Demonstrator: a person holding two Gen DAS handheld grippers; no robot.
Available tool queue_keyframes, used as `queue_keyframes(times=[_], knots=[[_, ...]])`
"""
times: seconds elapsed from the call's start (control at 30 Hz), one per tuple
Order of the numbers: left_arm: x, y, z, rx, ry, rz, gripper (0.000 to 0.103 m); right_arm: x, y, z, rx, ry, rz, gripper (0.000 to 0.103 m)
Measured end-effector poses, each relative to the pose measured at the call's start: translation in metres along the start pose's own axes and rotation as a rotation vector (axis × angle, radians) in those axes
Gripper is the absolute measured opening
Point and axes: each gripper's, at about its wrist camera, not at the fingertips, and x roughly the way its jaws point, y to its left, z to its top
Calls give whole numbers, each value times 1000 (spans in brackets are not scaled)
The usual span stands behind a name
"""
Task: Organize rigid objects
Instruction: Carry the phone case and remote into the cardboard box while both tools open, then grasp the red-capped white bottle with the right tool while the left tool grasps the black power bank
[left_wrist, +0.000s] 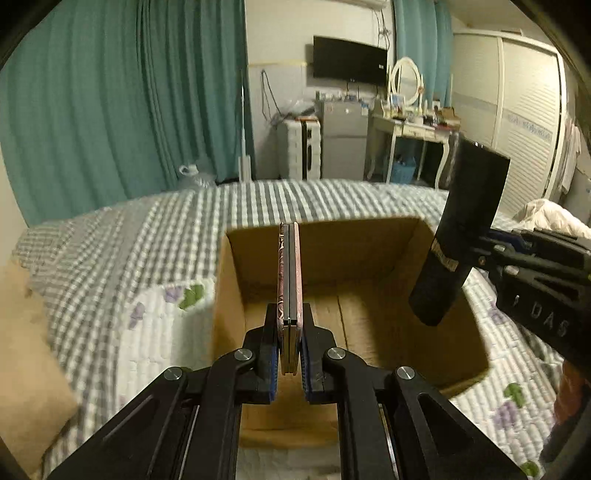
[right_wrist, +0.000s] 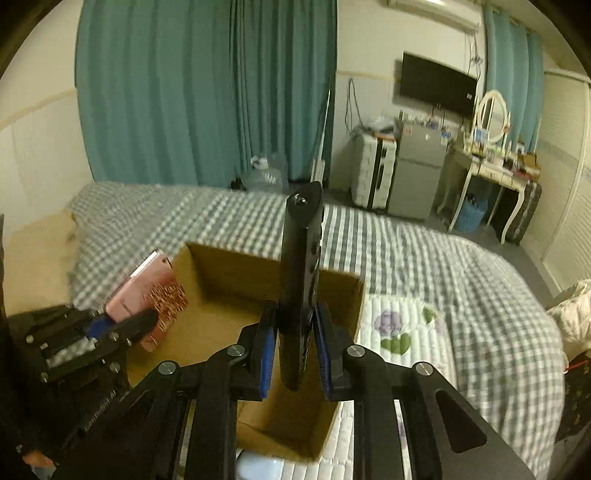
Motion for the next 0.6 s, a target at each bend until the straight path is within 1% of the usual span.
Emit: queue_keyframes(times=[0.07, 0.13, 0.23, 0.3, 0.37, 0.4, 0.43, 0.47, 0.5, 0.53, 0.57, 0.6], knots=[[14, 0, -4, -1, 17, -9, 10, 21, -4, -9, 3, 28, 5, 19], [26, -2, -9, 11, 28, 1, 10, 38, -6, -17, 3, 48, 14, 19], [40, -4, -14, 8, 50, -10, 10, 56, -10, -26, 11, 68, 21, 19], [46, -6, -15, -1, 67, -28, 10, 62, -13, -27, 15, 73, 28, 19], [48, -5, -14, -14, 93, -37, 12, 64, -13, -24, 12, 52, 42, 20], [47, -5, -13, -20, 96, -40, 18, 63, -13, -21, 9, 44, 57, 20], [43, -6, -11, -23, 92, -38, 23, 59, -13, -15, 8, 27, 63, 26], [36, -5, -8, -26, 77, -27, 42, 55, -12, -11, 6, 10, 48, 44], [28, -4, -6, -27, 58, -18, 65, 49, -12, -5, 4, -6, 32, 54], [15, -4, -2, -26, 26, -8, 73, 39, -13, 3, 9, -28, 20, 64], [4, -3, 1, -21, -3, -2, 77, 30, -14, 8, 15, -50, 19, 64], [-7, -2, 3, -14, -21, 5, 78, 17, -16, 15, 26, -73, 25, 64]])
